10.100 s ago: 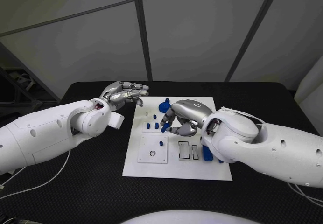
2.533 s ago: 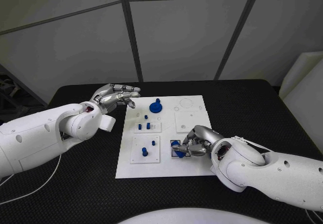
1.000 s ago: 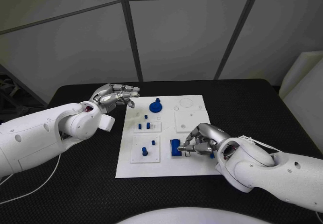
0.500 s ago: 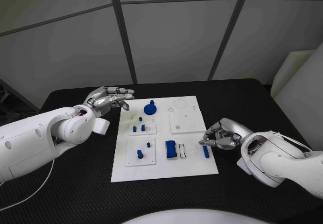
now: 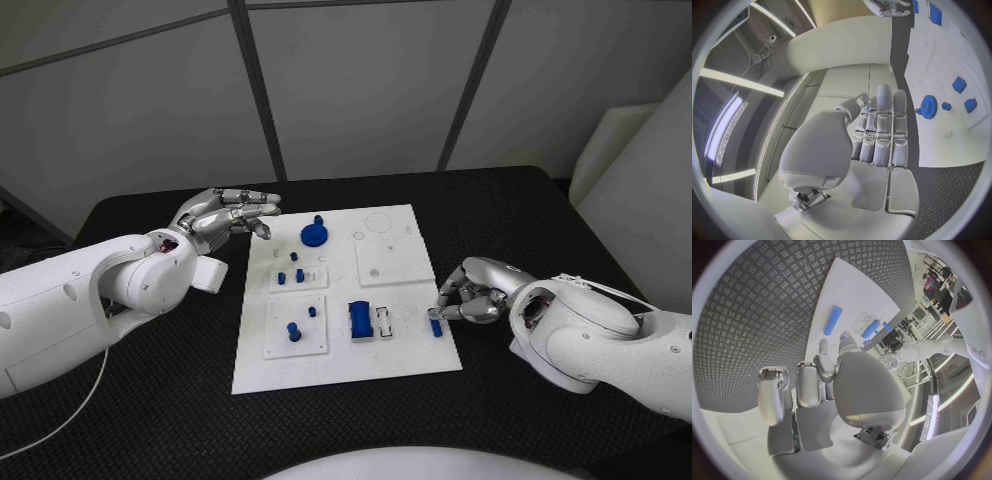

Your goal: Assemble the parts on the task board

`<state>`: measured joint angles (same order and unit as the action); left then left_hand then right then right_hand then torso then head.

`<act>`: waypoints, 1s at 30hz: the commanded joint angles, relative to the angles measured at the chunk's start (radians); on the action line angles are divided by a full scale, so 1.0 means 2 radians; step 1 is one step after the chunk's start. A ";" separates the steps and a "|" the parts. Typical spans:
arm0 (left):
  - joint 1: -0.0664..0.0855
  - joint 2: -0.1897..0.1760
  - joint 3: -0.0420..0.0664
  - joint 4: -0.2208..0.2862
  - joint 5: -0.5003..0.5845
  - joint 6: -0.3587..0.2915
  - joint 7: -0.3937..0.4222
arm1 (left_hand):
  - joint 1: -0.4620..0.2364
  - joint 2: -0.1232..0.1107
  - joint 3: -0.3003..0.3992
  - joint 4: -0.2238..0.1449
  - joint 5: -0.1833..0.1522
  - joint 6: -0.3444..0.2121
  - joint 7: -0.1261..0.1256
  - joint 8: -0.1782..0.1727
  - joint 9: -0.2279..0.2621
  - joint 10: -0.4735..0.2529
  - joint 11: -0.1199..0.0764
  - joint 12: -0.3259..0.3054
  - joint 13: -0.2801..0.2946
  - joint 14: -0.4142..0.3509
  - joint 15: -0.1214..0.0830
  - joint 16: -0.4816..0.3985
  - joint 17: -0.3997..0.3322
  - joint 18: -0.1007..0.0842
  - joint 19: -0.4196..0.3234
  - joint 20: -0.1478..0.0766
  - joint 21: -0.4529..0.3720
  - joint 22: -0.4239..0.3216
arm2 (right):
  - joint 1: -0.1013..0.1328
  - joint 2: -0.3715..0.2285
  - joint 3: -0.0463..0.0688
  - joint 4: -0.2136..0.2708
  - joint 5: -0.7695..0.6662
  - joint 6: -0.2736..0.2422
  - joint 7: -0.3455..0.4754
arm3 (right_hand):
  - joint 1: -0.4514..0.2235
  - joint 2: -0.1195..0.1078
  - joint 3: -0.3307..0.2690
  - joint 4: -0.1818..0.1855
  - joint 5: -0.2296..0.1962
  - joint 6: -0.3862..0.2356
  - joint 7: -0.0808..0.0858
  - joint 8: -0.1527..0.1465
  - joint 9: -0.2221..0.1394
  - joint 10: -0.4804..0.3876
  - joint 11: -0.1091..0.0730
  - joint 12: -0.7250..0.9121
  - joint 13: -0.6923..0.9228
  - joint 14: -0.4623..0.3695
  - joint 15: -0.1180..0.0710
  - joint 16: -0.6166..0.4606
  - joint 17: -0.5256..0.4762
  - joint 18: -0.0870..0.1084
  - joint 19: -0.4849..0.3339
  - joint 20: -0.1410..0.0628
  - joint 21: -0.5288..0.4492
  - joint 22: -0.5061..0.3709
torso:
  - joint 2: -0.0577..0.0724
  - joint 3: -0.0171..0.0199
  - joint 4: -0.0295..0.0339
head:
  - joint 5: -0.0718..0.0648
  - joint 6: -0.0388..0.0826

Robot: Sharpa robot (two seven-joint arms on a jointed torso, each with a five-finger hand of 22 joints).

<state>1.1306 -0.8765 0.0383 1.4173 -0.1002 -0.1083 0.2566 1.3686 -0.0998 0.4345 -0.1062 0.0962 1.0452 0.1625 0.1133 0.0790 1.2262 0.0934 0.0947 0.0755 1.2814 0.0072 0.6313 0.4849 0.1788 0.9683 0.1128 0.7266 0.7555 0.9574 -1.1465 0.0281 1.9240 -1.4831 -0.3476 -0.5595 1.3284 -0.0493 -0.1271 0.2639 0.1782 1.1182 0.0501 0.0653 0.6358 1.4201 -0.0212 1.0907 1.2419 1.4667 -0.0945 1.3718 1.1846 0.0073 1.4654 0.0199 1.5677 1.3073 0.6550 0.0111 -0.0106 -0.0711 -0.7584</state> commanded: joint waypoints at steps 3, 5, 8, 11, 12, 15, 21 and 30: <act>0.000 0.000 0.000 0.001 0.002 0.006 0.004 | -0.002 0.003 -0.001 -0.003 0.001 0.001 0.000 -0.002 0.000 -0.003 -0.001 -0.001 0.001 0.000 0.000 -0.002 0.000 0.002 0.003 0.000 -0.002 -0.001 | -0.001 0.004 0.000 0.000 -0.050 0.034 -0.033 | -0.005 0.000 -0.003 0.002 0.002 0.006 -0.001 0.003 -0.001 0.000 -0.002 -0.003 0.000 0.017 0.002 0.001 0.000 -0.004 0.053 0.002 0.002 0.132 | 0.000 -0.0002 0.0008 | 0.000 -0.002; 0.000 0.000 0.000 0.001 0.002 0.006 0.004 | -0.002 0.003 -0.001 -0.003 0.001 0.001 0.000 -0.002 0.000 -0.003 -0.001 -0.001 0.001 0.000 0.000 -0.002 0.000 0.002 0.003 0.000 -0.002 -0.001 | -0.003 0.006 0.000 0.000 -0.051 0.036 -0.035 | -0.005 0.000 -0.004 0.003 0.002 0.006 -0.001 0.003 -0.001 0.000 -0.002 -0.002 0.000 0.017 0.002 0.001 0.000 -0.004 0.053 0.002 0.002 0.132 | 0.000 -0.0002 0.0004 | 0.000 -0.003; 0.000 0.000 0.000 0.001 0.002 0.006 0.004 | -0.002 0.003 -0.001 -0.003 0.001 0.001 0.000 -0.002 0.000 -0.003 -0.001 -0.001 0.001 0.000 0.000 -0.002 0.000 0.002 0.003 0.000 -0.002 -0.001 | -0.007 0.010 0.000 0.000 -0.053 0.040 -0.037 | -0.005 0.000 -0.004 0.003 0.002 0.007 -0.001 0.003 -0.001 0.001 -0.002 -0.002 0.000 0.017 0.002 0.001 0.000 -0.004 0.053 0.002 0.002 0.132 | 0.000 -0.0006 0.0005 | 0.001 -0.003; 0.000 -0.001 0.000 0.002 0.002 0.006 0.003 | -0.002 0.003 -0.001 -0.003 0.001 0.001 0.000 -0.002 0.000 -0.003 -0.001 -0.001 0.001 0.000 0.000 -0.002 0.000 0.002 0.003 0.000 -0.002 -0.001 | -0.010 0.012 0.000 -0.002 -0.053 0.045 -0.039 | -0.005 0.001 -0.004 0.004 0.003 0.009 -0.002 0.004 -0.001 0.001 -0.003 -0.002 0.001 0.017 0.002 0.001 0.001 -0.004 0.053 0.001 0.002 0.132 | 0.000 -0.0007 0.0010 | 0.001 -0.004; 0.000 -0.001 0.000 0.002 0.002 0.006 0.003 | -0.002 0.003 -0.001 -0.003 0.001 0.001 0.000 -0.002 0.000 -0.003 -0.001 -0.001 0.001 0.000 0.000 -0.002 0.000 0.002 0.003 0.000 -0.002 -0.001 | -0.010 0.013 0.000 -0.002 -0.053 0.046 -0.039 | -0.005 0.001 -0.004 0.004 0.003 0.009 -0.002 0.004 -0.001 0.001 -0.003 -0.002 0.001 0.017 0.002 0.001 0.001 -0.004 0.053 0.001 0.002 0.132 | 0.000 -0.0006 0.0008 | 0.001 -0.004; 0.000 -0.002 0.000 0.001 0.002 0.006 0.003 | -0.002 0.003 -0.001 -0.003 0.001 0.001 0.000 -0.002 0.000 -0.003 -0.001 -0.001 0.001 0.000 0.000 -0.002 0.000 0.002 0.003 0.000 -0.002 -0.001 | -0.014 0.016 0.000 -0.004 -0.054 0.054 -0.041 | -0.004 0.001 -0.004 0.004 0.003 0.011 -0.002 0.004 -0.001 0.001 -0.003 -0.002 0.001 0.017 0.001 0.001 0.001 -0.004 0.053 0.001 0.002 0.132 | 0.000 -0.0006 0.0006 | 0.002 -0.005; -0.001 -0.003 0.000 0.002 0.002 0.006 0.003 | -0.002 0.003 -0.001 -0.003 0.001 0.001 0.000 -0.002 0.000 -0.003 -0.001 -0.001 0.001 0.000 0.000 -0.002 0.000 0.002 0.003 0.000 -0.002 -0.001 | -0.019 0.021 0.000 -0.007 -0.054 0.061 -0.044 | 0.001 0.003 -0.004 0.003 0.005 0.014 -0.004 0.004 -0.001 0.001 -0.004 -0.001 0.001 0.017 0.000 0.001 0.001 -0.004 0.053 0.000 0.002 0.132 | 0.000 -0.0003 0.0009 | 0.001 -0.006; -0.001 -0.003 0.000 0.002 0.002 0.006 0.003 | -0.002 0.003 -0.001 -0.003 0.001 0.001 0.000 -0.002 0.000 -0.003 -0.001 -0.001 0.001 0.000 0.000 -0.002 0.000 0.002 0.003 0.000 -0.002 -0.001 | -0.023 0.034 0.000 -0.013 -0.072 0.058 -0.058 | 0.054 0.027 0.017 -0.025 0.037 0.017 -0.008 0.000 -0.007 0.001 -0.009 -0.003 0.001 0.018 -0.004 0.001 0.003 -0.004 0.053 -0.004 0.002 0.132 | 0.000 -0.0005 0.0013 | 0.000 -0.007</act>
<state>1.1282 -0.8817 0.0382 1.4185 -0.1001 -0.1071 0.2568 1.3686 -0.0998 0.4345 -0.1062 0.0962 1.0452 0.1624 0.1133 0.0790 1.2262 0.0934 0.0947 0.0755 1.2814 0.0072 0.6313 0.4848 0.1788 0.9683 0.1128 0.7267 0.7556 0.9215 -1.0799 0.0359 1.9085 -1.6073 -0.2666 -0.6407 1.4103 -0.0142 -0.0941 0.2198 0.2470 1.1514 0.0394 0.0627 0.6381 1.4201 -0.0288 1.0878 1.2477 1.4667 -0.0945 1.3717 1.1907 0.0074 1.4654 0.0199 1.5677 1.3073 0.6552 0.0100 -0.0088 -0.0696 -0.7712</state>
